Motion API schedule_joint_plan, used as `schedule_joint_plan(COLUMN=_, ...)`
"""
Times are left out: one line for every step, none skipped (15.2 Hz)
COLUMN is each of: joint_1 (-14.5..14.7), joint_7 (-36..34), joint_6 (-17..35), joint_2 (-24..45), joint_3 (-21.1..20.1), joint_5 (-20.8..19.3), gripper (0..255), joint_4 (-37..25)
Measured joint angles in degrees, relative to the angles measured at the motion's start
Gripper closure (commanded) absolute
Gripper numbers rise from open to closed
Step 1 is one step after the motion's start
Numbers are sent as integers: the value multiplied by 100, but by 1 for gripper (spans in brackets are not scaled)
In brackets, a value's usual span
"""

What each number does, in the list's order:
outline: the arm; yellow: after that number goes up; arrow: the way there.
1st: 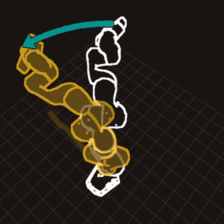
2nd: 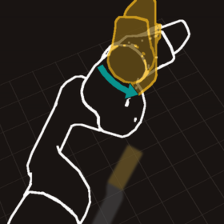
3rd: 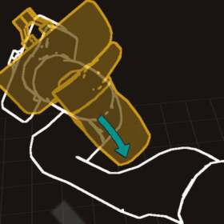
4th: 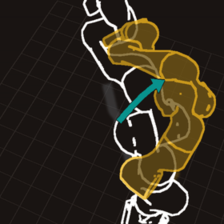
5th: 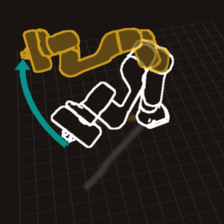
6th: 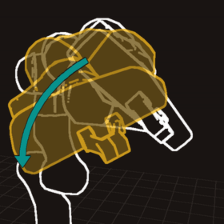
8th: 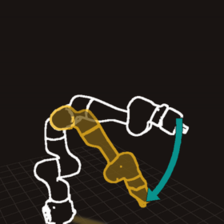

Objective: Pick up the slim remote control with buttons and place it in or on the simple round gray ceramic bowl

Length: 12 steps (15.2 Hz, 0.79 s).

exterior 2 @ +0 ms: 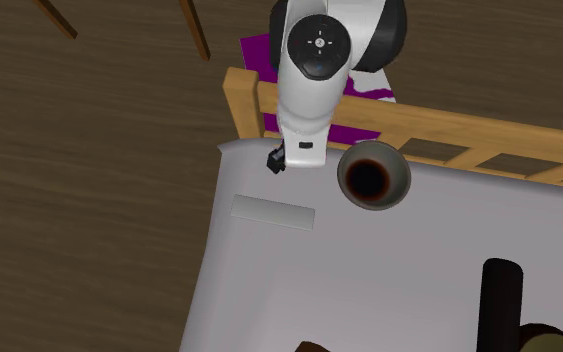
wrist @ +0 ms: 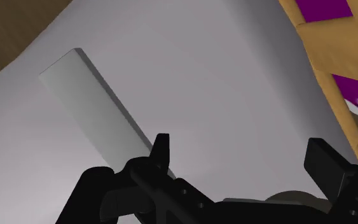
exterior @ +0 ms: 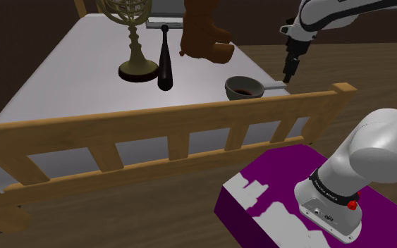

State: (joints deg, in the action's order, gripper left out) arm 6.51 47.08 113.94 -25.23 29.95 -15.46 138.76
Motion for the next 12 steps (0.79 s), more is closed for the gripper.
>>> schedule_joint_plan(joint_1=54, joint_7=319, joint_6=111, joint_2=163, joint_3=155, joint_5=27, gripper=0, joint_4=-79)
schedule_joint_plan(joint_1=122, joint_7=607, joint_6=238, joint_2=325, joint_3=284, joint_5=75, gripper=0, joint_4=-131)
schedule_joint_plan(joint_1=212, joint_7=958, joint_6=401, joint_2=618, joint_3=482, joint_5=181, gripper=0, joint_4=-278)
schedule_joint_plan(joint_1=312, joint_7=1303, joint_6=540, joint_2=895, joint_3=635, joint_5=315, gripper=0, joint_4=-417)
schedule_joint_plan(joint_1=399, joint_7=1637, joint_6=680, joint_2=1150, joint_3=768, joint_5=459, gripper=0, joint_4=-520)
schedule_joint_plan(joint_1=480, joint_7=1975, joint_6=798, joint_2=1404, joint_3=886, joint_5=625, gripper=0, joint_4=-637)
schedule_joint_plan(joint_1=547, joint_7=2331, joint_6=894, joint_2=1666, joint_3=995, joint_5=814, gripper=0, joint_4=-773)
schedule_joint_plan(joint_1=618, joint_7=2731, joint_6=957, joint_2=2017, joint_3=1103, joint_5=1079, gripper=0, joint_4=-1006)
schedule_joint_plan(joint_1=639, joint_7=3144, joint_6=1062, joint_2=2327, joint_3=1183, joint_5=1339, gripper=0, joint_4=-1143)
schedule_joint_plan(joint_1=634, joint_7=3556, joint_6=1119, joint_2=2648, joint_3=1229, joint_5=1613, gripper=0, joint_4=-1328)
schedule_joint_plan(joint_1=607, joint_7=3877, joint_6=1179, joint_2=2911, joint_3=1234, joint_5=1846, gripper=0, joint_4=-1464)
schedule_joint_plan(joint_1=592, joint_7=4022, joint_6=1237, joint_2=3025, joint_3=1219, joint_5=1953, gripper=0, joint_4=-1490)
